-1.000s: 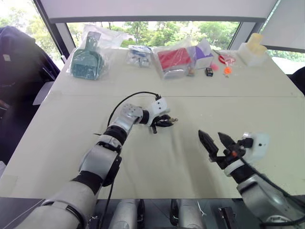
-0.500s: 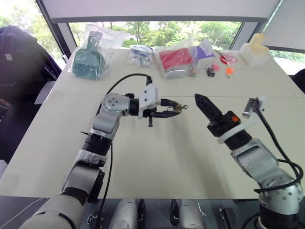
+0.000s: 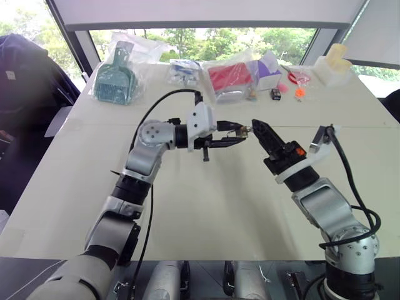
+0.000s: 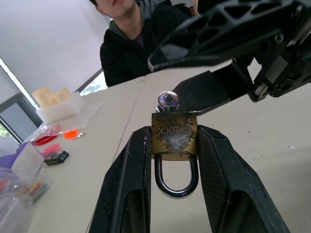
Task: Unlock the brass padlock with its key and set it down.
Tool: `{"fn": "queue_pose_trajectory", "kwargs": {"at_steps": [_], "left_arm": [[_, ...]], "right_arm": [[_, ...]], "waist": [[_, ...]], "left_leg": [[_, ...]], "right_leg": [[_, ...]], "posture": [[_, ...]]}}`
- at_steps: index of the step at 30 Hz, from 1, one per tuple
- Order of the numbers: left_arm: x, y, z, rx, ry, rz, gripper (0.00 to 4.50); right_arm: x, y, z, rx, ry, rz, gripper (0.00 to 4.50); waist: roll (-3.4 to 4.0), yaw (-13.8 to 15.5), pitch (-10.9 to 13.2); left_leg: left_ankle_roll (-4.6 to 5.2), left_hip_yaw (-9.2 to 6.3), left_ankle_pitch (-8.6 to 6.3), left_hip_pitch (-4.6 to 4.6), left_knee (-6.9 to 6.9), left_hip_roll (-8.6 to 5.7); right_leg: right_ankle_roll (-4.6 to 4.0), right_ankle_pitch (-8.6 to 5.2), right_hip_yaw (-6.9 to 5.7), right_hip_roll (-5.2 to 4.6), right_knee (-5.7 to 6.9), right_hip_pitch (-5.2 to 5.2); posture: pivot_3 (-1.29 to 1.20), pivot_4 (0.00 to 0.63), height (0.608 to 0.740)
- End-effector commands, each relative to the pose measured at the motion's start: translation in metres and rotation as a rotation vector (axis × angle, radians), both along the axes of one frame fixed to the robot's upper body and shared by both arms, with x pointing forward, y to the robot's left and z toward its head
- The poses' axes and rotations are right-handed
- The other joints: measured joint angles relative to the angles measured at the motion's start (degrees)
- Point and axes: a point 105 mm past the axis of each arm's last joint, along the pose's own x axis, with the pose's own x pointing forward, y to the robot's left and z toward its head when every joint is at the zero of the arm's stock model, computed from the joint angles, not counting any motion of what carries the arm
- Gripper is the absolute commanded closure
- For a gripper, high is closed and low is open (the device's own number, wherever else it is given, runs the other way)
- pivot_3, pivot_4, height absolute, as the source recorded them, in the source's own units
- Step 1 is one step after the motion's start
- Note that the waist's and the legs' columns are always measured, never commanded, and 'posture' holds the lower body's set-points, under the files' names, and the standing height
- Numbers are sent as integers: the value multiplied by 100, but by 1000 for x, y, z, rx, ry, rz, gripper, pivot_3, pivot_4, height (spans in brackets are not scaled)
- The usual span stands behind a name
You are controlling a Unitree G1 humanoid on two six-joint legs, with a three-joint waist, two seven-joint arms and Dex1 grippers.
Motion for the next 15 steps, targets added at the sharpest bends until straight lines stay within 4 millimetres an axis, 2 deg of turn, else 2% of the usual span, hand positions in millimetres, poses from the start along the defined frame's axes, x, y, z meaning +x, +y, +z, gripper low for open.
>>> {"fn": "queue_pose_trajectory", "kwargs": {"at_steps": [1, 2, 8, 15], "left_arm": [[-4, -5, 16, -33, -54, -28, 3711], [-5, -5, 17, -35, -56, -29, 3711], [-7, -7, 20, -32, -95, -36, 3711], [-13, -11, 22, -26, -308, 10, 3711]], "right_arm": [[-5, 5, 10, 28, -44, 25, 4013], [-5, 6, 10, 30, -42, 27, 4449], [-3, 8, 7, 38, -27, 32, 4449], [5, -4, 2, 115, 20, -34, 4449]], "waist": [[0, 0, 0], [0, 0, 0], [0, 0, 0], [0, 4, 0]], "left_leg": [[0, 0, 0, 0, 0, 0], [0, 0, 0, 0, 0, 0], [0, 0, 0, 0, 0, 0], [-1, 0, 0, 0, 0, 0]], "right_leg": [[0, 0, 0, 0, 0, 0], [0, 0, 0, 0, 0, 0], [0, 0, 0, 0, 0, 0], [0, 0, 0, 0, 0, -1]], "posture": [[0, 150, 735], [0, 150, 735], [0, 150, 735], [0, 150, 735]]}}
